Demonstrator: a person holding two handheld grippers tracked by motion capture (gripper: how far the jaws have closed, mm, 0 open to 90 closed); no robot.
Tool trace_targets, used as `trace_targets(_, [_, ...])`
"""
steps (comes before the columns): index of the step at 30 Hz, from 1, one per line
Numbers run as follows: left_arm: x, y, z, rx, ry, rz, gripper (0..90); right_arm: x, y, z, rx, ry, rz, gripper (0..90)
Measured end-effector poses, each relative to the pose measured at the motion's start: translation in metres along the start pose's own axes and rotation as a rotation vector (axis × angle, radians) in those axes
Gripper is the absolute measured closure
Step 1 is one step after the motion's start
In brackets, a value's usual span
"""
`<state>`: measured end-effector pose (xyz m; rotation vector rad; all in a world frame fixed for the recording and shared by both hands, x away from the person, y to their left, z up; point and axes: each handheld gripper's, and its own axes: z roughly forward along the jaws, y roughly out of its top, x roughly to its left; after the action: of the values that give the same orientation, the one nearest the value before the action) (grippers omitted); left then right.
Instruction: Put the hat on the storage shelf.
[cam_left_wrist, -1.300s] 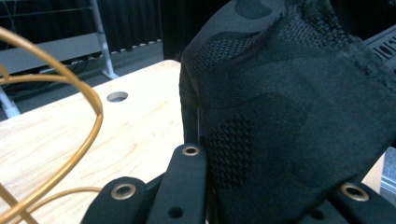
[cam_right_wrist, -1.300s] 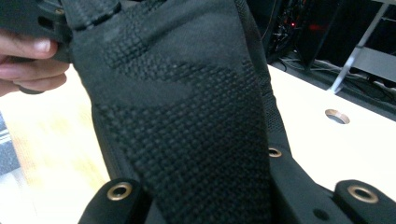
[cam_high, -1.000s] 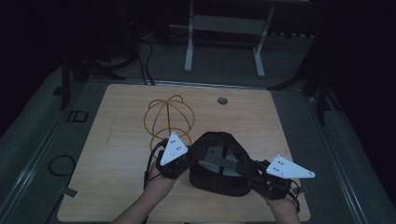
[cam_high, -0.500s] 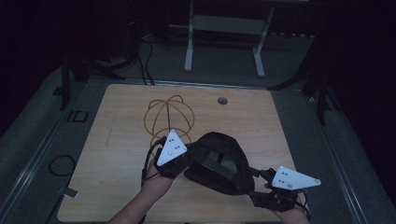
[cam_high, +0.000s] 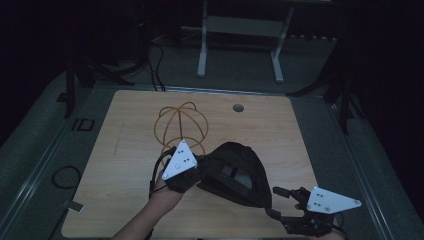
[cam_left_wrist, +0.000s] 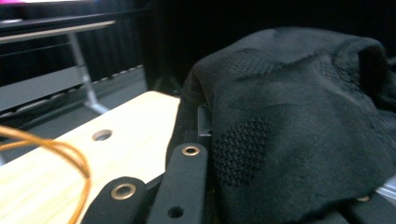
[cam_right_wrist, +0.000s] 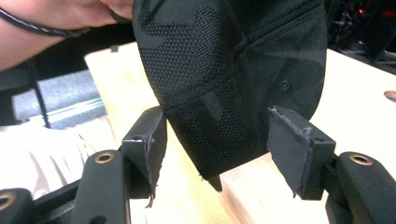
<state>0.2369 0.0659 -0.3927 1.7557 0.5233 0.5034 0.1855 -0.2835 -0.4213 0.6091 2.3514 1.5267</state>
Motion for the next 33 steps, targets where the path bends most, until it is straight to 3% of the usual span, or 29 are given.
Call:
trace_targets(4, [0.003,-0.003,-0.001,0.005,-0.010,-0.010,88.8,-0.002,0.006,-0.012,-0.017,0.000,-0.025,39.6])
trace_targets(6, [0.007,-0.004,-0.002,0.003,-0.017,-0.026,88.8,-0.005,0.008,-0.019,-0.057,0.021,-0.020,42.8])
trace_targets(8, [0.007,-0.006,-0.003,0.004,-0.021,-0.012,88.8,-0.007,0.011,-0.025,-0.075,0.016,-0.029,42.9])
trace_targets(12, [0.006,-0.008,-0.003,0.008,-0.085,0.024,88.8,-0.012,0.015,-0.029,-0.097,-0.015,-0.027,42.6])
trace_targets(16, [0.009,-0.010,-0.005,-0.009,-0.166,0.039,88.7,-0.016,0.020,-0.019,-0.089,-0.017,-0.059,42.7])
trace_targets(17, [0.009,-0.010,-0.005,-0.009,-0.166,0.039,88.7,-0.016,0.020,-0.019,-0.089,-0.017,-0.059,42.7])
trace_targets(18, [0.012,-0.011,-0.005,-0.020,-0.209,0.027,88.7,-0.016,0.022,-0.016,-0.086,-0.016,-0.070,42.7])
trace_targets(23, [0.014,-0.011,-0.007,-0.065,-0.302,0.006,88.7,-0.019,0.033,0.005,-0.060,0.011,-0.106,42.6])
trace_targets(24, [0.014,-0.011,-0.007,-0.071,-0.308,0.010,88.7,-0.018,0.037,0.012,-0.053,0.037,-0.126,41.9])
trace_targets(33, [0.014,-0.008,-0.006,-0.080,-0.335,0.011,88.7,-0.008,0.054,0.032,-0.034,0.087,-0.214,42.6])
